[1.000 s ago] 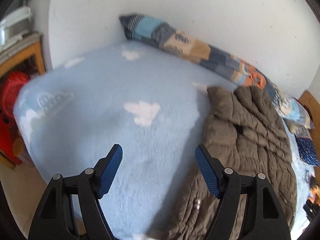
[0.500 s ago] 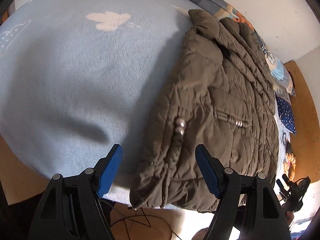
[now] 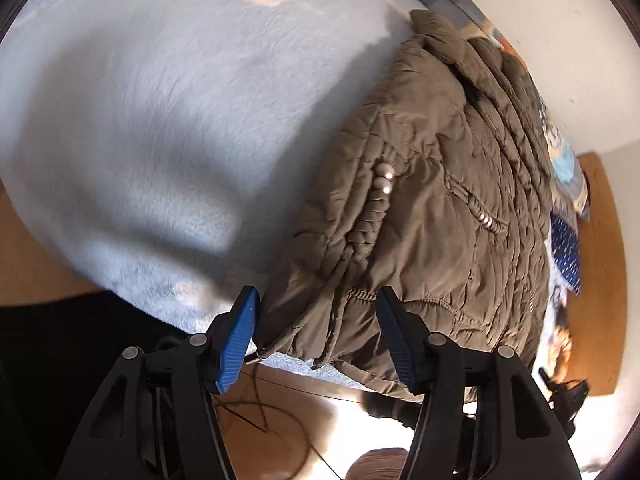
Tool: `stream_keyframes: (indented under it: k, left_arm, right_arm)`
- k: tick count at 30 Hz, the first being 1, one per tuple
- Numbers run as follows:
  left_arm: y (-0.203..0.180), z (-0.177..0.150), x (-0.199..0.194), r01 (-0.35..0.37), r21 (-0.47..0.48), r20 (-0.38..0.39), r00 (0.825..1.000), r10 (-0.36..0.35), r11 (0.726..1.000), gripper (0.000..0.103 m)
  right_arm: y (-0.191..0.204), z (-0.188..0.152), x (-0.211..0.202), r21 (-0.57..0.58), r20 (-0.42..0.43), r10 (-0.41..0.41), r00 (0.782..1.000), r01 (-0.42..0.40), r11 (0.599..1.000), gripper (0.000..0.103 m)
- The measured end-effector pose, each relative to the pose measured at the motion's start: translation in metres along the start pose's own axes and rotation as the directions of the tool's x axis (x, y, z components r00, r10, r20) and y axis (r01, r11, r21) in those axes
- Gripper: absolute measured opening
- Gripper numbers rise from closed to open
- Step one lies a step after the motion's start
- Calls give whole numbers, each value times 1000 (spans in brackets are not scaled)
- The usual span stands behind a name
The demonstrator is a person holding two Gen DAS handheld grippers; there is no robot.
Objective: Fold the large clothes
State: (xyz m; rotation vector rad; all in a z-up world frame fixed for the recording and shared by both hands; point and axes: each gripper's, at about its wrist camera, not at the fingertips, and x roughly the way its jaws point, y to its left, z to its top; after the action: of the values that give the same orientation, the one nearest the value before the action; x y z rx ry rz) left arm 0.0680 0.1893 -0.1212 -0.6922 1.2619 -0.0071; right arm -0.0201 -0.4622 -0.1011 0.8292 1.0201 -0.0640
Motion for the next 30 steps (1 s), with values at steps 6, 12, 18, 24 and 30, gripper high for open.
stream_keyframes:
  k: [6,12,18,24,30]
  left_arm:
    - [-3,-4,9,1,18,-37,999,-1,1000,65]
    - [-18,-1,17,-49,91,-4,999,50,995,65]
    - [-27,-4,11,-69,175,34,997,64,982,36]
    - [-33,-5,17,-114,213,54,993,105,970,38]
    - [-34,-1,26,-151,207,78,987,138,967,56]
  right_arm:
    - [6,-7,21,-17,-62,-15,998,14,1000,67]
    - [2,-16,50,11,-148,1,989,0,1000,68]
    - [23,-21,37,-74,-108,24,994,-32,997,28]
    - [31,-24,37,-134,-106,-2,994,-13,991,30]
    - [18,-17,56,-53,-141,7,990,-15,998,43]
